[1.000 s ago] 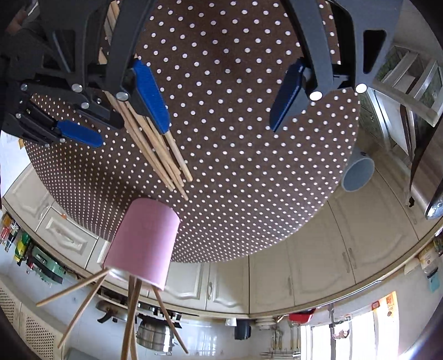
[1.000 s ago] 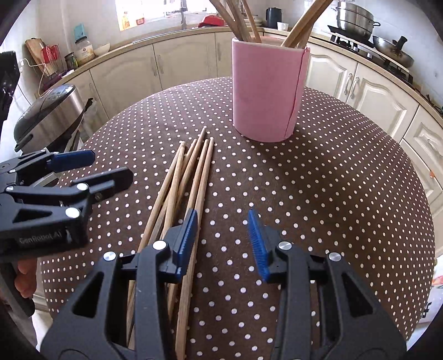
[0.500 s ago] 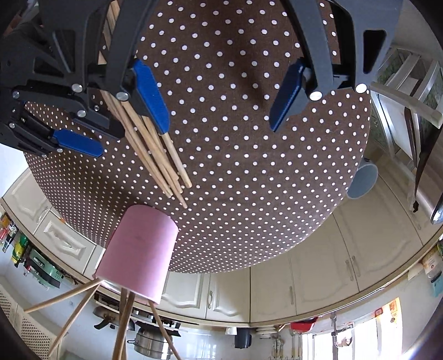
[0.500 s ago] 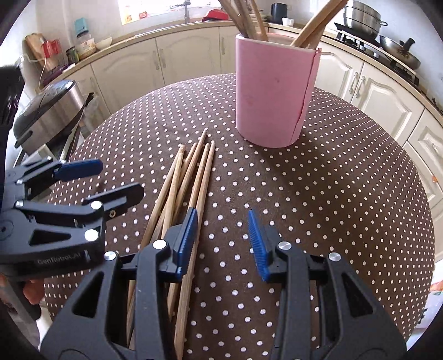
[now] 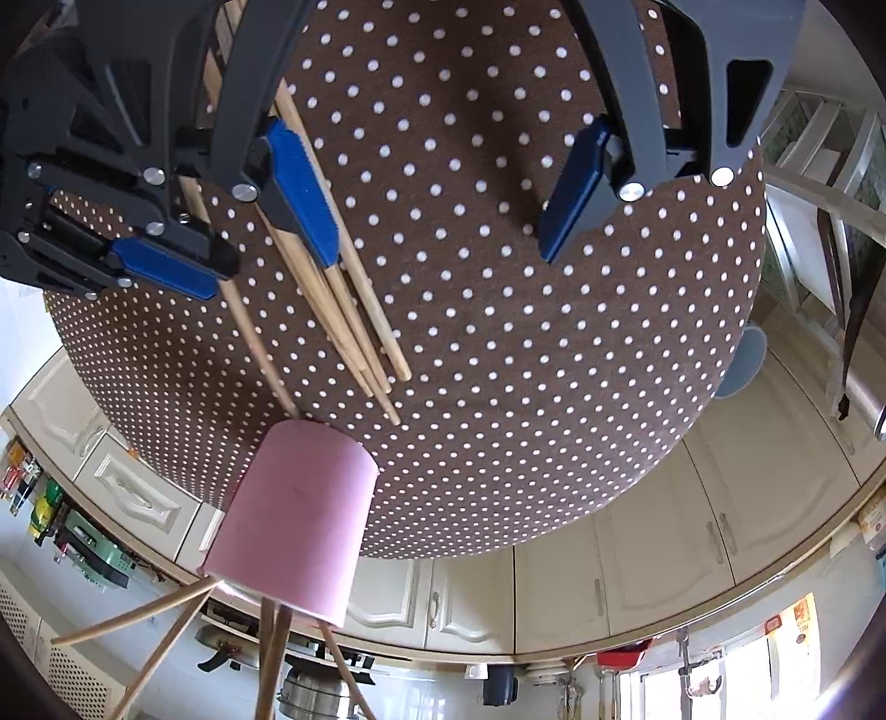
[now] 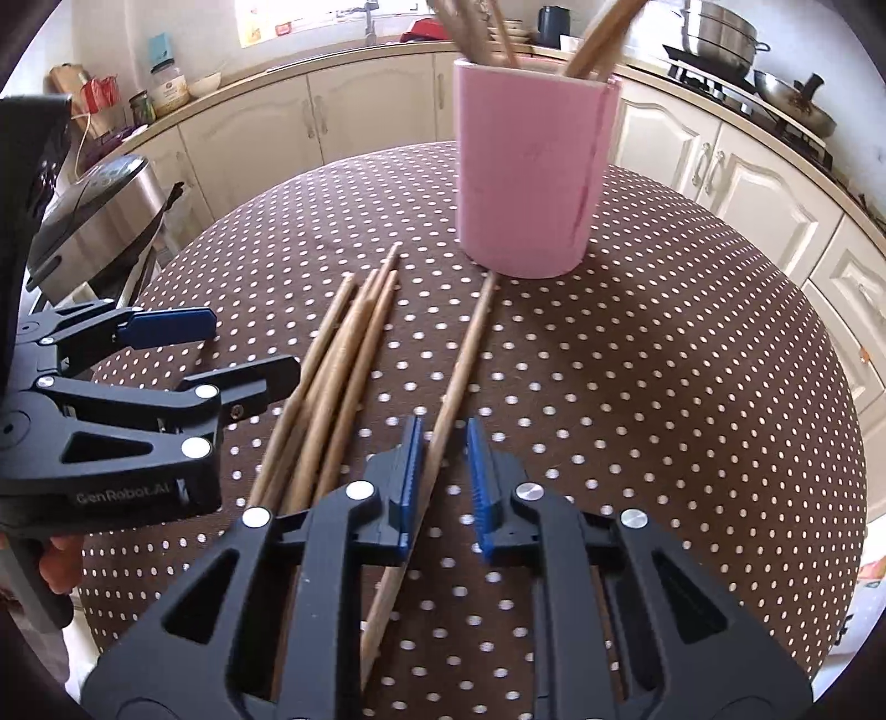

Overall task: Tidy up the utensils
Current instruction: 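Lower the right gripper onto a loose chopstick and close on it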

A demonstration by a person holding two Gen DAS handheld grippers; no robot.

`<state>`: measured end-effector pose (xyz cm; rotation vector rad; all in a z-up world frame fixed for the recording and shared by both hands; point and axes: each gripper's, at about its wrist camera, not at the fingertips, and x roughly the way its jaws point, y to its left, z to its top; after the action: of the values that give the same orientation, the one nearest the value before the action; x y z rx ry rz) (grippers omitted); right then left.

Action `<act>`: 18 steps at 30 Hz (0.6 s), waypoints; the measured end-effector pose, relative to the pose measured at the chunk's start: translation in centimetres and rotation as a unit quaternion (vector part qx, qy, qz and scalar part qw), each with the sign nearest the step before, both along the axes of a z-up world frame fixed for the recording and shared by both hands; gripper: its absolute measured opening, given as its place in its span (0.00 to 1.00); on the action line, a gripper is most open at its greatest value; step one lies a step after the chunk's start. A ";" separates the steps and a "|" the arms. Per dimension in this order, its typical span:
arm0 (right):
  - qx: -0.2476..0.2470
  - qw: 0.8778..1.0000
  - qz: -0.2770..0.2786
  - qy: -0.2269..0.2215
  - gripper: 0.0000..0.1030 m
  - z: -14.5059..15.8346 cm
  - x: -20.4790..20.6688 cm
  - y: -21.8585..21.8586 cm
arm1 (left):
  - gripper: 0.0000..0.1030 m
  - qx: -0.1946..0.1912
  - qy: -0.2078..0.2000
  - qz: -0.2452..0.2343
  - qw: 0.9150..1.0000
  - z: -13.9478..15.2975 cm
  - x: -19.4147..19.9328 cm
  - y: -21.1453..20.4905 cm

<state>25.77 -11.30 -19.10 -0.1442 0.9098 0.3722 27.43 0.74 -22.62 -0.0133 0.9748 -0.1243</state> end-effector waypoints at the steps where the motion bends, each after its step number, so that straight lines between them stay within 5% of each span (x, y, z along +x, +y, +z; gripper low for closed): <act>1: 0.002 1.000 0.000 0.001 0.16 0.0 0.1 -0.3 | 0.71 0.003 0.003 0.000 1.000 -0.1 0.3 -0.2; 13: 0.031 0.999 0.000 0.014 0.16 -0.2 0.8 -2.7 | 0.71 0.045 0.017 0.019 0.999 -0.4 3.1 -2.1; 18: 0.037 0.999 -0.008 0.031 0.16 0.2 3.2 -2.5 | 0.51 0.045 0.021 0.011 0.999 -0.1 3.6 -2.3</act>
<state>28.98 -13.83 -18.89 -0.0578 0.9568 0.3975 30.99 -1.60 -22.70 0.0564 1.0205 -0.0591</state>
